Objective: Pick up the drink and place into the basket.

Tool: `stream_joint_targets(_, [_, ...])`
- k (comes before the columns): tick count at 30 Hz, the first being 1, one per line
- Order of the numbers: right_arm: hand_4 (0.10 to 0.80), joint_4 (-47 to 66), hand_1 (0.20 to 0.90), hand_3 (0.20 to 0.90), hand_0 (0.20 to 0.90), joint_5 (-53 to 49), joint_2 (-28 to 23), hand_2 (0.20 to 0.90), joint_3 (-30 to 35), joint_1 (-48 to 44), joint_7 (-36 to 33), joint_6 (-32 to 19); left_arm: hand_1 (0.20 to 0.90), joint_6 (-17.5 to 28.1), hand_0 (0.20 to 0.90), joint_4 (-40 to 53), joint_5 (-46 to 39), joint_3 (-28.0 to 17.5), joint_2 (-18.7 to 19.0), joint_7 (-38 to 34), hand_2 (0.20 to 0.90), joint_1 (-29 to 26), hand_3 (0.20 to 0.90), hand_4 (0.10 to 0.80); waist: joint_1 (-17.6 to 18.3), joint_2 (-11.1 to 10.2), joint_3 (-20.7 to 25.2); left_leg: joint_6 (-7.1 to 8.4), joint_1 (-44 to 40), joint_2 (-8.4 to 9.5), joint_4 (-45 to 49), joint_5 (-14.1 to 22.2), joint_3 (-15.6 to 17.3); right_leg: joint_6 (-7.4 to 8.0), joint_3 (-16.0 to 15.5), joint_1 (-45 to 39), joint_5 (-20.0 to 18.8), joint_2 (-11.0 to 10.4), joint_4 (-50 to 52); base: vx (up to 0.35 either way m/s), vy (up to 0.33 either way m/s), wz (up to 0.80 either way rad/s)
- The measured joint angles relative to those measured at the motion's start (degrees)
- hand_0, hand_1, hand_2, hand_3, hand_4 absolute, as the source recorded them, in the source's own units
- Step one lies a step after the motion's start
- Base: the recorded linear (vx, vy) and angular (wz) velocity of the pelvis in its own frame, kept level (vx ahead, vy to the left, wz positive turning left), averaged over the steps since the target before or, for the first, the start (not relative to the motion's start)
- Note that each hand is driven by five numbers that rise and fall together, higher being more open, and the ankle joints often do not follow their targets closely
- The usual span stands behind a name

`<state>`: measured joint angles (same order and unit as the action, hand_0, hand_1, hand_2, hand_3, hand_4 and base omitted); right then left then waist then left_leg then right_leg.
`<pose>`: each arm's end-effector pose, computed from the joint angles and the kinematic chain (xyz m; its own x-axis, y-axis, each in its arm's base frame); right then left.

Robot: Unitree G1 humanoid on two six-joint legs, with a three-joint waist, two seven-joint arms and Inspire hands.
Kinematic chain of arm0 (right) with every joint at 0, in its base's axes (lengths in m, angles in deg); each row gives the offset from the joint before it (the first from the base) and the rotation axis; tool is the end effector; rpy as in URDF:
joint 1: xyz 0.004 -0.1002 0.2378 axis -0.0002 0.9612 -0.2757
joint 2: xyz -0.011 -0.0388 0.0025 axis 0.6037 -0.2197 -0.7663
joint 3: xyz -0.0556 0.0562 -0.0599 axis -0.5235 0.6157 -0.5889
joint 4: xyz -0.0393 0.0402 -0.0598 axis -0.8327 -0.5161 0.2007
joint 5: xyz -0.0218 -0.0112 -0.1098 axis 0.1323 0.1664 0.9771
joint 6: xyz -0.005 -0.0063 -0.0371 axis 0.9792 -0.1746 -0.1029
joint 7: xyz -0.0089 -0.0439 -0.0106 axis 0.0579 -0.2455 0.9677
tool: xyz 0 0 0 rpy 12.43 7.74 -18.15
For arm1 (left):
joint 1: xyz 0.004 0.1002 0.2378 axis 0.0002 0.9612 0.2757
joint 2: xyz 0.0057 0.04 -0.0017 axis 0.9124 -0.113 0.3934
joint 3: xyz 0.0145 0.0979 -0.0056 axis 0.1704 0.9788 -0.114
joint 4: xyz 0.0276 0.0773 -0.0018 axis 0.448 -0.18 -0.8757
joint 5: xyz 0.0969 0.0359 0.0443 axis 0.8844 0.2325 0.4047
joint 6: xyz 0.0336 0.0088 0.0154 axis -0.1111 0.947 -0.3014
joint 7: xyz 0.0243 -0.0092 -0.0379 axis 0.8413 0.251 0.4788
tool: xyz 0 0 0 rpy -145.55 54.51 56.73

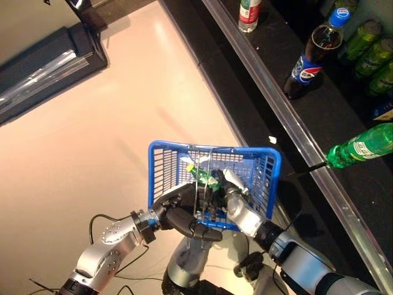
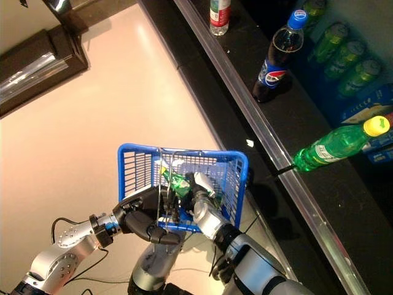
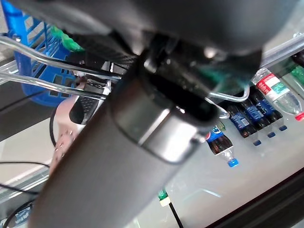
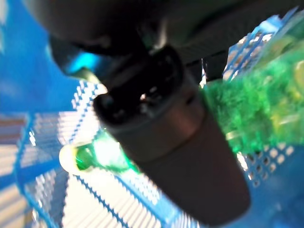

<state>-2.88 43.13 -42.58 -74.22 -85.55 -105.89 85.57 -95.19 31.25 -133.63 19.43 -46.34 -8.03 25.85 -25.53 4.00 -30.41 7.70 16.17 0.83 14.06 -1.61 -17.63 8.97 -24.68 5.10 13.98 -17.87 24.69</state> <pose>0.2746 -0.0663 0.0202 0.9589 0.0406 -0.2809 -0.2272 0.7029 -0.6740 0.2009 0.1897 0.0736 0.5946 -0.8038 -0.0194 0.7683 0.5751 -0.2810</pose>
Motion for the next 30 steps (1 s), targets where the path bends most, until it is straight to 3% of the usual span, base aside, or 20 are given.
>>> stream_joint_targets(6, [0.8, 15.9, 0.9, 0.9, 0.9, -0.3, -6.7, 0.9, 3.7, 9.0, -1.0, -3.6, 0.3, 2.1, 0.3, -2.0, -1.3, -3.5, 0.8, -0.4, 0.3, 1.2, 0.2, 0.1, 2.5, -2.0, -0.3, -0.29, -0.1, -0.71, 0.1, 0.0, 1.8, 0.01, 1.4, 0.2, -1.3, 0.8, -1.5, -0.013, 0.025, -0.13])
stream_joint_targets(12, [0.8, 26.7, 0.9, 0.9, 0.9, -0.5, -7.9, 0.9, 7.2, 18.1, 0.7, -7.6, 0.3, 3.2, 0.3, -4.1, -3.5, -5.2, 0.5, -2.1, 0.3, 5.0, 0.2, 0.1, 5.5, -3.9, -0.4, -0.52, -0.9, -2.22, -0.1, 0.1, 4.2, -0.05, 3.2, -0.1, -3.0, 2.2, -3.6, -0.009, 0.004, -0.18])
stream_joint_targets(15, [0.8, 31.8, 0.9, 0.9, 0.9, -2.0, -9.6, 0.9, 8.9, 21.9, 3.4, -8.5, 0.3, 4.3, 0.3, -4.2, -3.7, -5.8, -2.4, -4.6, 0.3, 6.4, 0.2, 0.1, 7.0, -4.1, -0.4, -0.66, -1.4, -2.54, -0.1, 0.2, 4.8, -0.29, 3.6, -0.9, -3.7, 2.6, -4.7, 0.005, 0.002, -0.09])
stream_joint_targets(22, [0.8, 42.5, 0.9, 0.9, 0.9, -3.1, -14.6, 0.9, 12.5, 27.6, 10.8, -10.7, 0.3, 10.1, 0.3, -9.5, -3.7, -7.1, -4.8, -10.4, 0.3, 10.0, 0.2, 0.1, 9.7, -5.2, -0.2, -1.2, -5.0, -3.7, -1.7, 0.5, 7.4, -0.37, 6.2, -2.8, -4.9, 3.4, -6.8, 0.009, 0.018, -0.19])
stream_joint_targets(25, [0.8, 43.6, 0.9, 0.9, 0.9, -3.8, -15.5, 0.9, 14.1, 28.8, 13.2, -12.6, 0.3, 12.3, 0.3, -12.6, -3.8, -7.0, -7.0, -13.1, 0.3, 10.1, 0.2, 0.1, 10.9, -5.8, 0.0, -1.11, -6.1, -4.18, -2.4, 0.4, 8.5, -0.4, 7.3, -3.2, -5.2, 3.7, -7.5, 0.008, 0.014, -0.24])
stream_joint_targets(30, [0.8, 39.9, 0.9, 0.9, 0.9, -4.9, -14.9, 0.9, 15.7, 34.2, 14.5, -15.7, 0.3, 18.4, 0.3, -22.7, -3.9, -7.1, -11.5, -24.1, 0.3, 10.4, 0.2, 0.1, 14.2, -8.2, 1.4, -1.15, -9.9, -5.13, -5.2, 0.4, 11.6, 0.12, 9.9, -5.2, -7.1, 4.4, -11.0, 0.021, 0.041, -0.29])
